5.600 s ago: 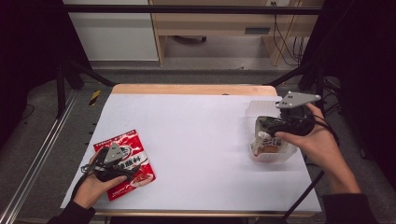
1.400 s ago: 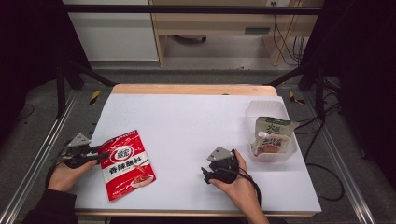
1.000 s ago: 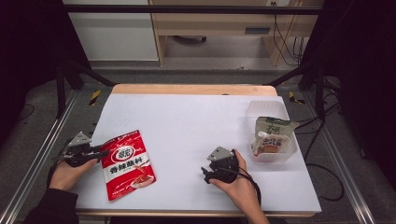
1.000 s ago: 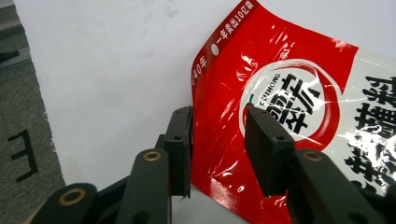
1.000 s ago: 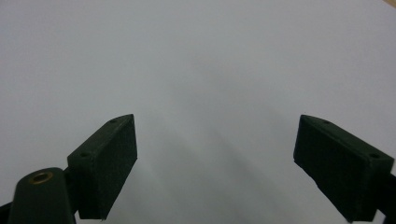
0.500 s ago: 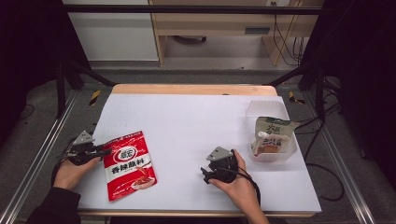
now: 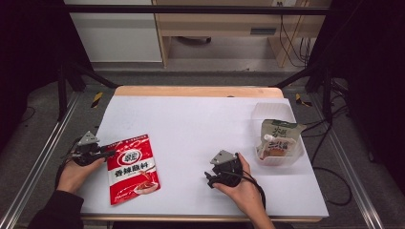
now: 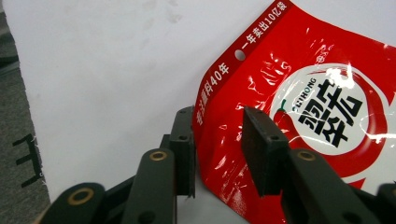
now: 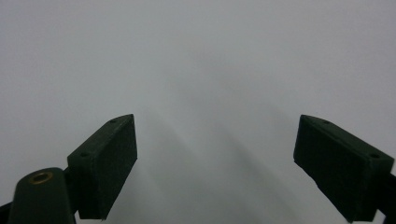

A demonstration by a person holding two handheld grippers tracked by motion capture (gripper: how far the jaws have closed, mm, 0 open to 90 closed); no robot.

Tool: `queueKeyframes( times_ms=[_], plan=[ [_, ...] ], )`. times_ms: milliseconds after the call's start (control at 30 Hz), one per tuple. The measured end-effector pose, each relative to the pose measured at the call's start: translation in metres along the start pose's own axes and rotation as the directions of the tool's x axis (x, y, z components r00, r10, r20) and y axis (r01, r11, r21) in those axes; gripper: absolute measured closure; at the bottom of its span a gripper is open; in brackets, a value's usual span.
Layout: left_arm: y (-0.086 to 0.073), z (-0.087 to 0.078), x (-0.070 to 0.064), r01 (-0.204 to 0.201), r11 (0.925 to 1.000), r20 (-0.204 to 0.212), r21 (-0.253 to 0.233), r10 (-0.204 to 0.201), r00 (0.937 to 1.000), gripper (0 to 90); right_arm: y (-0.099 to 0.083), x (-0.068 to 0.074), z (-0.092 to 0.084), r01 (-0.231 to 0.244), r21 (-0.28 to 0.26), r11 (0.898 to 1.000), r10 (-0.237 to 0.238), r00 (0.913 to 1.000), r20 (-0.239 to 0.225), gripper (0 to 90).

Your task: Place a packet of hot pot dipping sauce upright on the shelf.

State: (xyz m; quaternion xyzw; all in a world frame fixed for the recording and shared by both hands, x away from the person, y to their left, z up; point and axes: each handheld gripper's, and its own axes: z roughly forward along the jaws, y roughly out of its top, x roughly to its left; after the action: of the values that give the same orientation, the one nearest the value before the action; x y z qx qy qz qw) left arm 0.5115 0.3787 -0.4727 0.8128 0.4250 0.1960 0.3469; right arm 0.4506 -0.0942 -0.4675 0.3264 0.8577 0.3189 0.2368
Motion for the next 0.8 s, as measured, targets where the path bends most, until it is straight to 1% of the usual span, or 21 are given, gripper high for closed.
queueKeyframes(
  times_ms=[67, 100, 300, 400, 633, 800],
  plan=[
    [0.000, 0.000, 0.000, 0.005, 1.0000, -0.010, -0.002, -0.005, 0.9999, 72.1, 0.000, 0.000, 0.000, 0.001, 0.000, 1.000, -0.001, 1.0000, 0.000, 13.9],
    [0.001, 0.000, 0.000, 0.006, 1.0000, -0.006, 0.000, -0.006, 1.0000, 74.4, 0.000, 0.000, 0.000, 0.001, 0.000, 1.000, -0.001, 1.0000, 0.000, 14.0],
    [0.001, 0.000, 0.000, 0.012, 0.9999, -0.028, 0.008, -0.012, 0.9995, 85.7, 0.000, 0.000, 0.000, 0.002, -0.003, 1.000, -0.002, 1.0000, 0.003, 14.0],
    [0.002, 0.000, -0.002, 0.003, 1.0000, -0.034, 0.008, -0.003, 0.9994, 89.5, 0.000, 0.000, 0.000, 0.001, -0.007, 1.000, -0.001, 1.0000, 0.003, 14.0],
    [0.008, -0.006, -0.008, -0.025, 0.9995, -0.053, -0.018, 0.024, 0.9983, 90.0, 0.000, -0.001, -0.002, 0.003, -0.013, 1.000, -0.003, 1.0000, 0.005, 14.0],
    [0.014, -0.012, -0.014, -0.060, 0.9972, -0.066, -0.044, 0.057, 0.9962, 90.0, 0.000, -0.001, -0.002, 0.004, -0.011, 1.000, -0.004, 1.0000, 0.008, 14.0]
  ],
)
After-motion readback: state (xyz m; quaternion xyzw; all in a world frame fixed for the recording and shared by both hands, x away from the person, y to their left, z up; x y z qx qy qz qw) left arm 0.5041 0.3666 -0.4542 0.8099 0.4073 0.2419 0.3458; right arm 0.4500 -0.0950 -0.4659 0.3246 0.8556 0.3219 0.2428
